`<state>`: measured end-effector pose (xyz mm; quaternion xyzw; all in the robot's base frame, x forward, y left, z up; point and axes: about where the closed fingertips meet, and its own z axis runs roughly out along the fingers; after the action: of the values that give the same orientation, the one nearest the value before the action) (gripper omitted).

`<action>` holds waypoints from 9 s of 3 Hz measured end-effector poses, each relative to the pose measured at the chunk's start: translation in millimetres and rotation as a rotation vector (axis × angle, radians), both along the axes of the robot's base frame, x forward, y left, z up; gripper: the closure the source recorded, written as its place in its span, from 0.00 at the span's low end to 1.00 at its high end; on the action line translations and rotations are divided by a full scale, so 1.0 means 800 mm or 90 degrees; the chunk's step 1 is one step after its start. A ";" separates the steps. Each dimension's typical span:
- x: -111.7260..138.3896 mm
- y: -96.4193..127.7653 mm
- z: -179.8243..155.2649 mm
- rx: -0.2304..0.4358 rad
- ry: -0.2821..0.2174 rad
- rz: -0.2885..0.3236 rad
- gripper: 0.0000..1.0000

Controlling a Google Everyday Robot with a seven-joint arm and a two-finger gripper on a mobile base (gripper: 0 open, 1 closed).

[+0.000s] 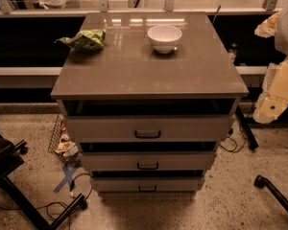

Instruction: Open top drawer

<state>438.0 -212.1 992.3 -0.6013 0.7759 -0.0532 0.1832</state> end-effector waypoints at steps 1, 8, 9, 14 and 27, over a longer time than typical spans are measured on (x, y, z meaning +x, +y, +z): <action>0.000 0.000 0.000 0.000 0.000 0.000 0.00; 0.035 0.046 -0.228 0.176 -0.109 0.017 0.00; 0.051 0.060 -0.281 0.134 -0.086 0.015 0.00; 0.169 0.079 -0.393 0.115 -0.036 0.038 0.16; 0.041 0.035 -0.407 0.156 0.044 0.037 1.00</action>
Offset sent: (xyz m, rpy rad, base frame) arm 0.0062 0.0176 -0.0425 0.2064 -0.1055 0.0588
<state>470.9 -183.8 666.8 -0.5980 0.7647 0.0678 0.2302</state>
